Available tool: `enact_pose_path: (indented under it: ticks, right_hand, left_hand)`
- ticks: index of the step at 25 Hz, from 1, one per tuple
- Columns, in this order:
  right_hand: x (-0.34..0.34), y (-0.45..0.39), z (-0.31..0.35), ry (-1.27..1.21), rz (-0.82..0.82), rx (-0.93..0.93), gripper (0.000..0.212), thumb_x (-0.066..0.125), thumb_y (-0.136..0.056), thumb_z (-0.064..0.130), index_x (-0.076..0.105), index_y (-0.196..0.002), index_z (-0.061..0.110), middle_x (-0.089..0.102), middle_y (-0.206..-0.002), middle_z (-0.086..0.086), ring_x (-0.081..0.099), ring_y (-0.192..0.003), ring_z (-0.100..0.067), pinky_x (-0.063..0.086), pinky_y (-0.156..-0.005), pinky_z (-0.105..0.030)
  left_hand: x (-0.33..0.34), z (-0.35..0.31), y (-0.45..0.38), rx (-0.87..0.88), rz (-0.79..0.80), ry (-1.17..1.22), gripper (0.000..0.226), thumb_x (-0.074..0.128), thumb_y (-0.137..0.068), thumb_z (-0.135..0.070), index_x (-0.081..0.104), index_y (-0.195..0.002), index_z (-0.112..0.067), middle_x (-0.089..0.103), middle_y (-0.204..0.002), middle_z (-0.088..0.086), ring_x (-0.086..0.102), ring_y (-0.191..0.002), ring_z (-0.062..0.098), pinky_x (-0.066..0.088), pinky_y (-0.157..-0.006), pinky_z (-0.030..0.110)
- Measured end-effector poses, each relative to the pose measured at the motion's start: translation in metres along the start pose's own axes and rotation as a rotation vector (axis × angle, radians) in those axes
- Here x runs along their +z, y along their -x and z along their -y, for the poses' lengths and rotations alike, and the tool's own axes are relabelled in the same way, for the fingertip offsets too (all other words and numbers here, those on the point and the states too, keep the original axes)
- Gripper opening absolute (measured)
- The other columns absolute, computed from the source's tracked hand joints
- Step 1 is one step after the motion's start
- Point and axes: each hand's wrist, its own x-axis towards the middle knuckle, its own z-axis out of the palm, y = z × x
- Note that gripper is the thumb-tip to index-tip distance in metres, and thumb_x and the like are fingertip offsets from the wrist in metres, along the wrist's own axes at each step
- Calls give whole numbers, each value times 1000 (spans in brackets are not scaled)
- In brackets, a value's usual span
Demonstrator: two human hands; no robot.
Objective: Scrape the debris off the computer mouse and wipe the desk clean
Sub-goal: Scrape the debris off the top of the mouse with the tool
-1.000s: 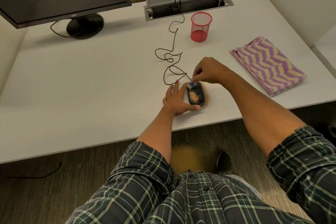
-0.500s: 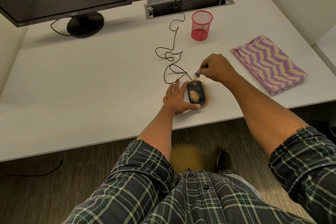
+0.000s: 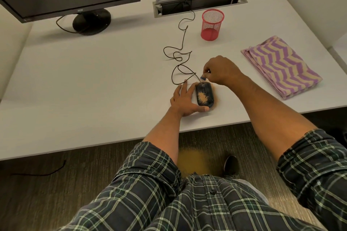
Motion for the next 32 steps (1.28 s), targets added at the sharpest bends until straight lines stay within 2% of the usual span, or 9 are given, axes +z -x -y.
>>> enact_pose_path:
  ticks: [1, 4, 8, 12, 15, 20, 24, 27, 32]
  right_hand:
    - [-1, -1, 1, -19, 0, -6, 20, 75, -85, 29, 79, -96, 13, 74, -94, -5, 64, -83, -20, 45, -66, -27]
    - [-3, -2, 4, -54, 176, -44, 20, 77, -85, 29, 79, -95, 12, 72, -90, -3, 63, -84, -18, 45, -64, -25]
    - [0, -4, 3, 61, 26, -25, 20, 74, -87, 29, 79, -97, 13, 74, -95, -6, 64, -83, -21, 51, -70, -32]
    - [2, -4, 0, -63, 112, -14, 22, 76, -85, 29, 79, -98, 12, 73, -96, -3, 63, -86, -18, 51, -72, -30]
    - [7, -5, -7, -43, -18, 50, 21, 74, -87, 31, 79, -98, 14, 74, -99, -5, 64, -86, -20, 53, -75, -34]
    - [4, 2, -16, -214, -84, 82, 22, 74, -87, 30, 79, -98, 12, 75, -99, -3, 62, -84, -13, 50, -74, -28]
    - [-1, 7, -20, -260, -28, 89, 19, 76, -85, 28, 79, -97, 12, 73, -97, -3, 60, -84, -13, 46, -71, -25]
    - [-5, 9, -19, -272, -22, 88, 19, 77, -85, 28, 79, -96, 13, 70, -91, 1, 61, -84, -13, 45, -70, -25]
    - [-5, 11, -19, -259, 71, 55, 18, 80, -82, 29, 79, -93, 15, 72, -90, 0, 62, -81, -12, 47, -64, -22]
  left_hand:
    - [0, 0, 1, -3, 0, -9, 120, 75, -69, -72, -1, -158, -44, -21, -166, -9, -18, -152, 21, 3, -121, 55]
    - [-1, 0, 0, -7, 15, -19, 121, 74, -70, -72, -3, -158, -41, -22, -166, -8, -19, -152, 21, 2, -121, 55]
    - [-1, 1, 0, -1, 0, 7, 120, 75, -69, -72, 0, -158, -45, -21, -166, -9, -19, -152, 20, 2, -121, 55]
    - [-2, 0, 0, -11, 20, -20, 122, 73, -69, -74, -3, -159, -40, -22, -165, -9, -19, -152, 20, 2, -121, 55]
    - [-2, 0, 1, -2, 1, 8, 120, 75, -68, -73, -1, -158, -46, -20, -166, -10, -18, -152, 20, 3, -121, 55]
    - [-2, 1, 1, 3, -14, 53, 118, 74, -70, -73, -1, -158, -46, -17, -166, -11, -16, -153, 20, 4, -120, 57]
    - [2, 2, 3, 29, -55, 97, 110, 75, -70, -71, 6, -155, -54, -11, -168, -9, -13, -153, 20, 6, -120, 57]
    - [2, 5, 3, 41, -73, 142, 101, 78, -70, -67, 17, -150, -58, -7, -168, -8, -11, -153, 20, 7, -119, 57]
    - [5, 7, 2, 47, -110, 170, 98, 82, -69, -61, 25, -148, -54, -1, -168, -9, -6, -154, 19, 9, -119, 56]
